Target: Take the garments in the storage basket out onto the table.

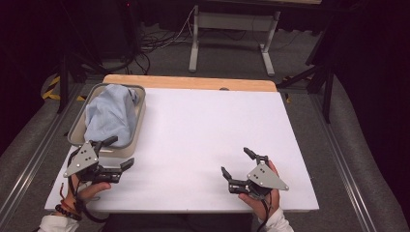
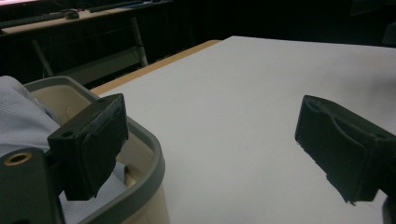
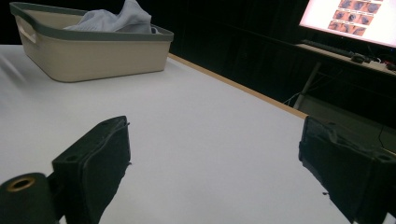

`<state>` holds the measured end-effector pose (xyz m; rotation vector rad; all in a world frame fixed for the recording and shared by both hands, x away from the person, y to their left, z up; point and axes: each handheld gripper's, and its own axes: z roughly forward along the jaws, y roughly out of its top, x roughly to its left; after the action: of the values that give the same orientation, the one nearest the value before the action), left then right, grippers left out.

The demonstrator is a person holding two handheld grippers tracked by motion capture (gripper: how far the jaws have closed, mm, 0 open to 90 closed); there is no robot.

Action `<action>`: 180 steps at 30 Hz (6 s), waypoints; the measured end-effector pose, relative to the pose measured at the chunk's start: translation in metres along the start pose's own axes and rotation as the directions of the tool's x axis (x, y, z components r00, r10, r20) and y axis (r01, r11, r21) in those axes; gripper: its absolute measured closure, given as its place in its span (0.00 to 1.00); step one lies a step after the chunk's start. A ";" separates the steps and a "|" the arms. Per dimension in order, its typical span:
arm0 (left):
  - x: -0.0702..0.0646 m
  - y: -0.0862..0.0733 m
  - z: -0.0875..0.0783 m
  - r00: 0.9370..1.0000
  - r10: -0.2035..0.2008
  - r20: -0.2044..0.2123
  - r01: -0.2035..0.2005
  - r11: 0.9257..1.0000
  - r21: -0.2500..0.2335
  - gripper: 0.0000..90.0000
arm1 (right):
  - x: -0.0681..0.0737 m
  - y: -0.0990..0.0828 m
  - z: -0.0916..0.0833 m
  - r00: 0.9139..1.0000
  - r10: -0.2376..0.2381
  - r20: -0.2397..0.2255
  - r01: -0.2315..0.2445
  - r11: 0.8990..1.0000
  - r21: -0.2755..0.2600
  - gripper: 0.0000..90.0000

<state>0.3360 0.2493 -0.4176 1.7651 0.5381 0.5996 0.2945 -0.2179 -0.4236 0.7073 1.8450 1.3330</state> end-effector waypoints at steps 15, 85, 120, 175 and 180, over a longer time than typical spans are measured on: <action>0.034 0.021 -0.007 0.999 -0.011 -0.044 0.013 0.999 0.051 0.11 | -0.010 0.000 -0.005 1.000 0.029 0.012 -0.029 1.000 -0.003 0.11; 0.173 0.002 0.118 0.958 -0.100 -0.268 0.266 0.653 0.709 0.49 | 0.020 -0.019 0.024 0.935 -0.007 -0.354 0.100 0.964 0.247 0.12; 0.149 0.047 0.073 0.930 0.035 -0.365 0.152 0.869 0.471 0.77 | 0.011 -0.012 0.018 0.958 0.014 -0.287 0.047 0.978 0.204 0.13; 0.095 0.097 0.051 0.959 -0.051 -0.280 0.097 0.983 0.155 0.77 | -0.003 -0.009 0.011 0.984 0.024 -0.176 0.006 0.986 0.168 0.12; 0.092 0.101 0.050 0.962 -0.062 -0.264 0.099 0.987 0.129 0.77 | -0.004 -0.009 0.011 0.984 0.025 -0.177 0.006 0.986 0.168 0.12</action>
<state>0.4442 0.2451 -0.3199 1.7978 0.8480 0.7565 0.3058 -0.2172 -0.4331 0.7025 2.1187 1.2933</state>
